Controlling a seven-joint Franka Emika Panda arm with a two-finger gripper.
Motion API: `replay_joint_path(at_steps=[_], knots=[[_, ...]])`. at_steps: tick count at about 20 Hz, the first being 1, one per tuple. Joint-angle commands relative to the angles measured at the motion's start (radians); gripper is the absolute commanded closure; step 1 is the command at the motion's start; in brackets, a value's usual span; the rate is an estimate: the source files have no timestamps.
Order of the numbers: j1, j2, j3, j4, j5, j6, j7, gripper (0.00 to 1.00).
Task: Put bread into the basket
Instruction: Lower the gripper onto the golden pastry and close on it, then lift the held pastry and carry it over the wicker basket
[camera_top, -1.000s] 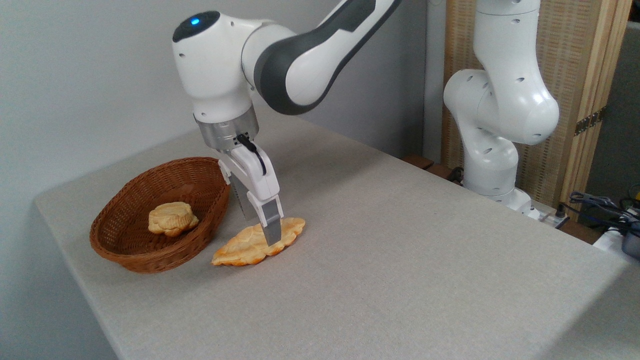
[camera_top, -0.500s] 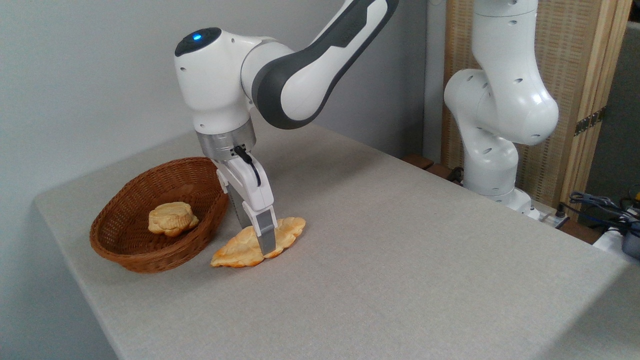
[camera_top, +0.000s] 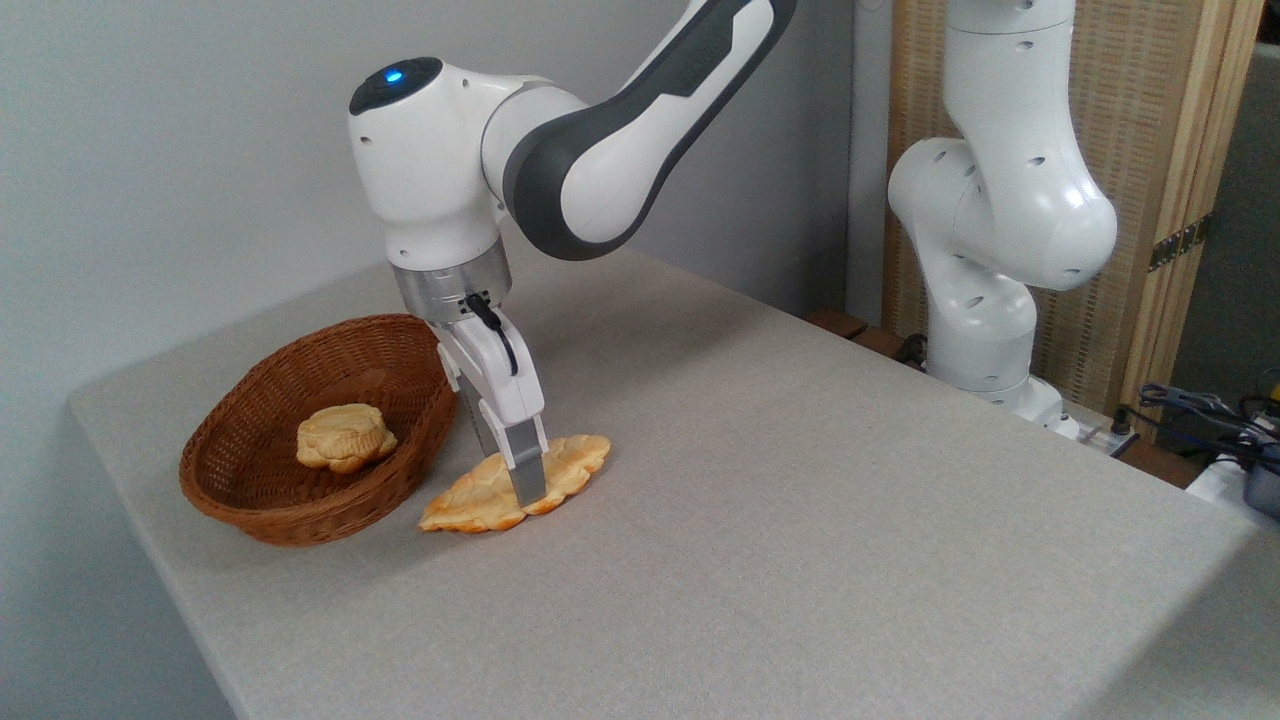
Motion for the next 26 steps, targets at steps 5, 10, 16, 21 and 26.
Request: replay_joint_path(at_steps=[5, 10, 16, 21, 26], knots=[[-0.006, -0.032, 0.021, 0.019, 0.007, -0.016, -0.005, 0.61], [0.001, -0.044, 0.048, 0.107, 0.005, -0.099, -0.109, 0.59], [-0.025, -0.035, 0.012, 0.178, -0.013, -0.084, -0.444, 0.59], [-0.026, -0.003, -0.079, 0.206, -0.073, 0.035, -0.727, 0.57], [-0.026, 0.083, -0.185, 0.207, -0.069, 0.218, -1.024, 0.50]])
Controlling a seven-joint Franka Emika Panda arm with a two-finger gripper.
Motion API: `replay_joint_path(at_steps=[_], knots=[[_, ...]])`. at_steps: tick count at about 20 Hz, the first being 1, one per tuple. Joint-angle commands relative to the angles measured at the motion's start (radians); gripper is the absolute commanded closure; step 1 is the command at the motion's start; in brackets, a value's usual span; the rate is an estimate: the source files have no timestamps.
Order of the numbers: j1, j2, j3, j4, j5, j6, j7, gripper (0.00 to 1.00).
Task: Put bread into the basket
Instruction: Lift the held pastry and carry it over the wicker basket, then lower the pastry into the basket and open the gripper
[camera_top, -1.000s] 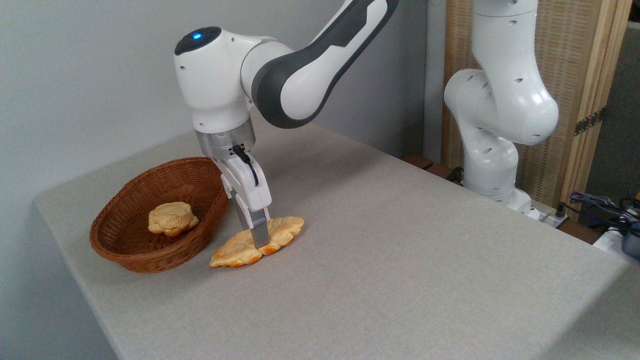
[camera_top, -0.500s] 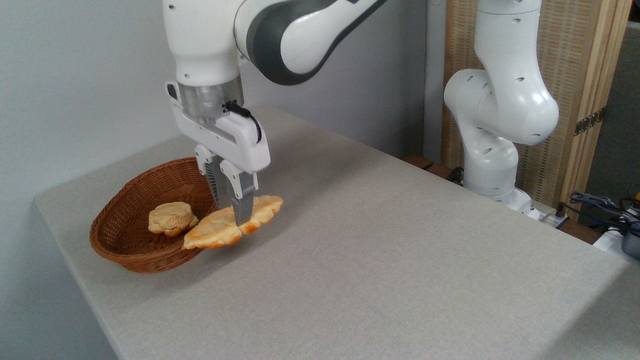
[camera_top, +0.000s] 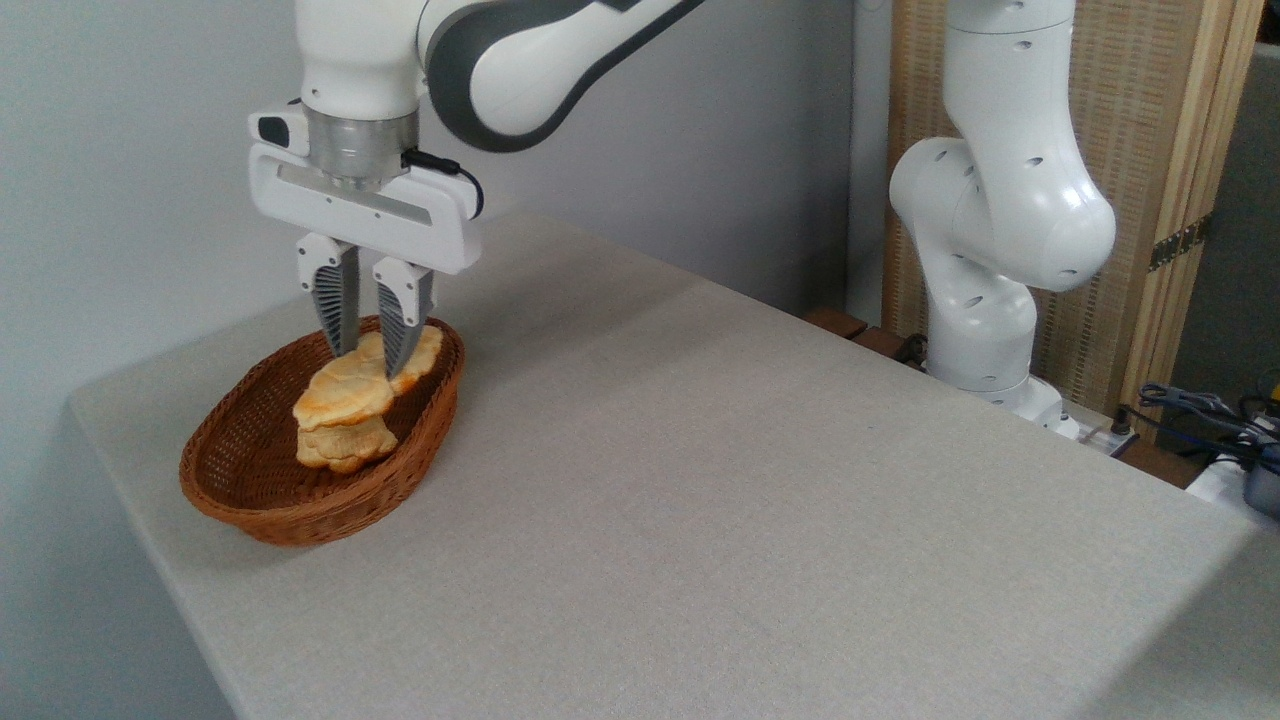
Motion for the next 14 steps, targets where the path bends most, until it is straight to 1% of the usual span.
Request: replay_joint_path(at_steps=[1, 2, 3, 5, 11, 14], knots=[[0.003, 0.075, -0.053, 0.024, -0.009, 0.106, -0.166, 0.43], [0.001, 0.085, -0.061, 0.024, -0.007, 0.113, -0.197, 0.16], [0.000, 0.089, -0.062, 0.024, -0.004, 0.114, -0.210, 0.00], [-0.019, 0.102, -0.070, 0.024, -0.001, 0.117, -0.209, 0.00], [-0.019, 0.099, -0.070, 0.024, 0.002, 0.116, -0.201, 0.00], [-0.020, 0.096, -0.070, 0.024, 0.014, 0.113, -0.206, 0.00]])
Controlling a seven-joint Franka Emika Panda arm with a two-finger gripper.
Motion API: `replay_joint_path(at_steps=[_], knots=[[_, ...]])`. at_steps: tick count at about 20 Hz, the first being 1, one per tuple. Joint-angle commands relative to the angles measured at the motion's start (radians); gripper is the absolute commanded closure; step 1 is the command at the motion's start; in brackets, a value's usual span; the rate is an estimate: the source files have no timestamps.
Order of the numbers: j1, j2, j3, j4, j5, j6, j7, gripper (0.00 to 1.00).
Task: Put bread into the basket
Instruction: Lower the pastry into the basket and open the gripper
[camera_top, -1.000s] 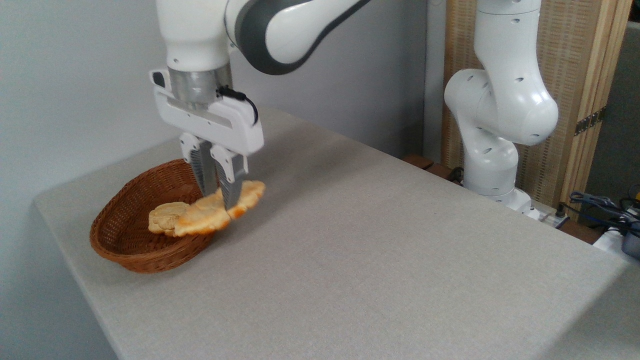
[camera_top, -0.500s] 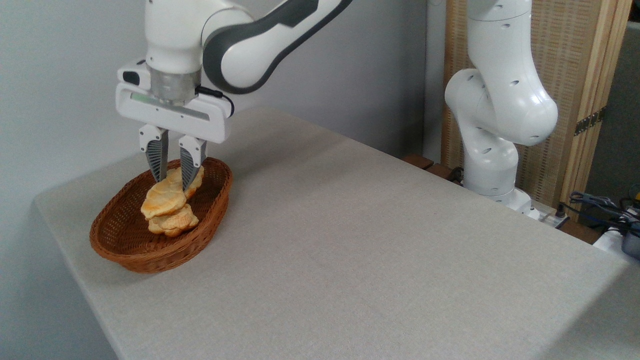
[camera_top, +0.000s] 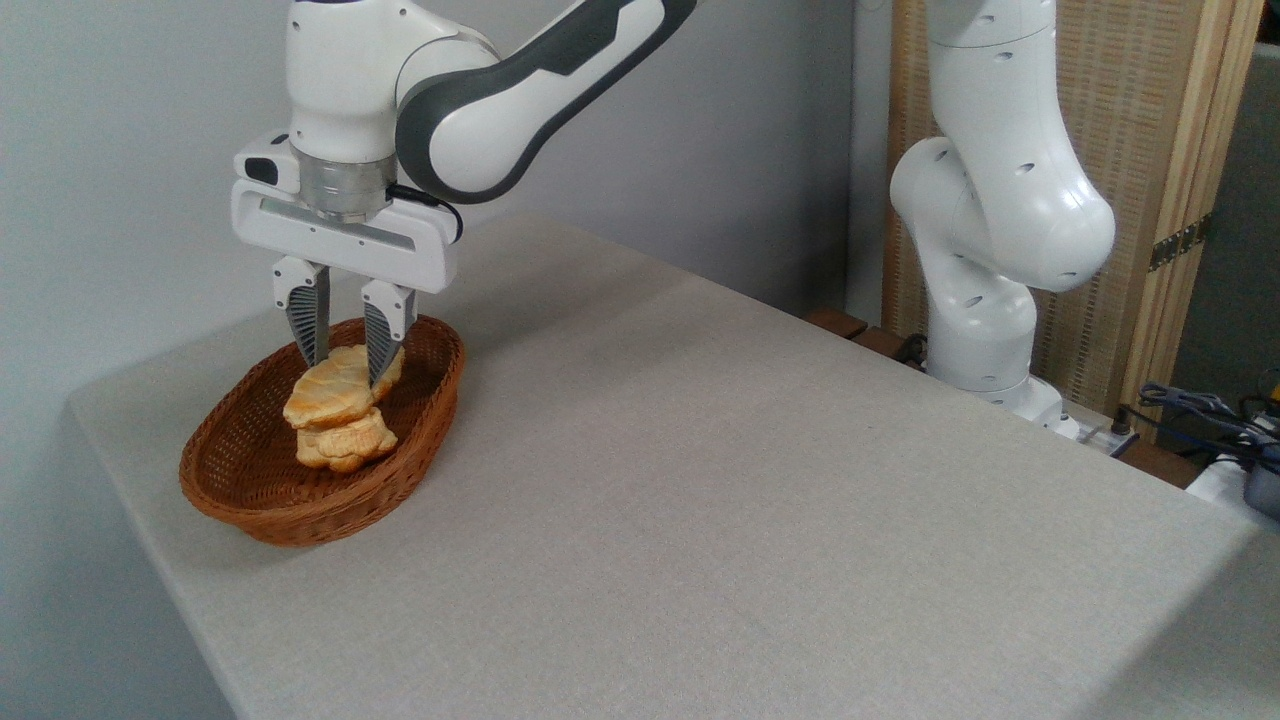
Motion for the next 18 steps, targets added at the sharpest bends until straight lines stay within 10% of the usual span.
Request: replay_joint_path(at_steps=[1, 11, 18], knots=[[-0.008, 0.000, 0.004, 0.013, 0.014, 0.003, -0.016, 0.00], [-0.007, -0.004, 0.004, 0.014, 0.017, -0.002, -0.013, 0.00], [-0.005, -0.020, 0.017, 0.060, 0.123, -0.117, -0.004, 0.00]])
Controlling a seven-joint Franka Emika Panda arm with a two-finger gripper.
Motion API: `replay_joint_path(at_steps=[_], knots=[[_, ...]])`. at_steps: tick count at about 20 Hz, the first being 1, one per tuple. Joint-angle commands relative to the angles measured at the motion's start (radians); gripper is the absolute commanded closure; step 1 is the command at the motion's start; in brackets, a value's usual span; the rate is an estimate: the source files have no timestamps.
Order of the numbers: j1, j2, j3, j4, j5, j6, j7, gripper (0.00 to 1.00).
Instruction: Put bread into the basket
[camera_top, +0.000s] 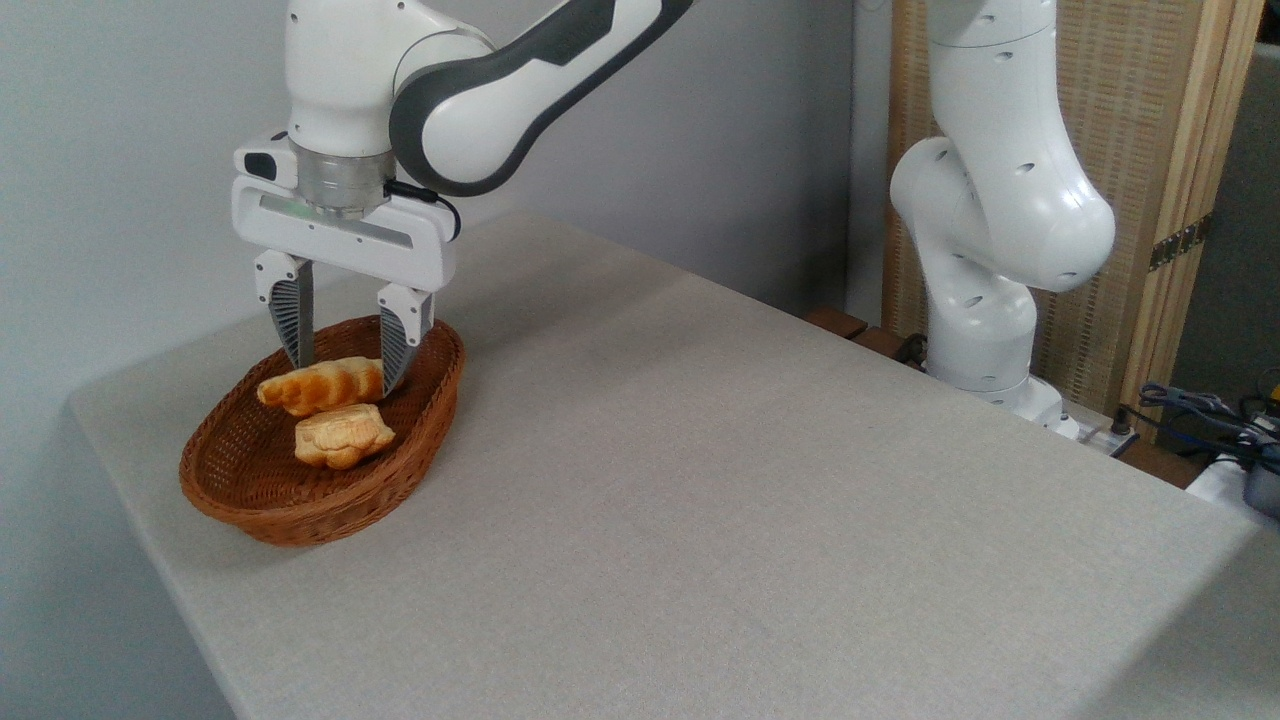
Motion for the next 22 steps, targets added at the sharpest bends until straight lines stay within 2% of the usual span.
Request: replay_joint_path(at_steps=[1, 6, 9, 17, 22], knots=[[-0.001, -0.017, 0.021, 0.091, 0.068, -0.159, 0.013, 0.00], [0.008, -0.019, 0.085, 0.197, 0.056, -0.378, 0.195, 0.00], [0.008, -0.022, 0.142, 0.220, 0.059, -0.500, 0.413, 0.00], [0.008, -0.052, 0.350, 0.205, 0.054, -0.537, 0.842, 0.00], [0.008, -0.060, 0.398, 0.203, 0.054, -0.538, 1.036, 0.00]])
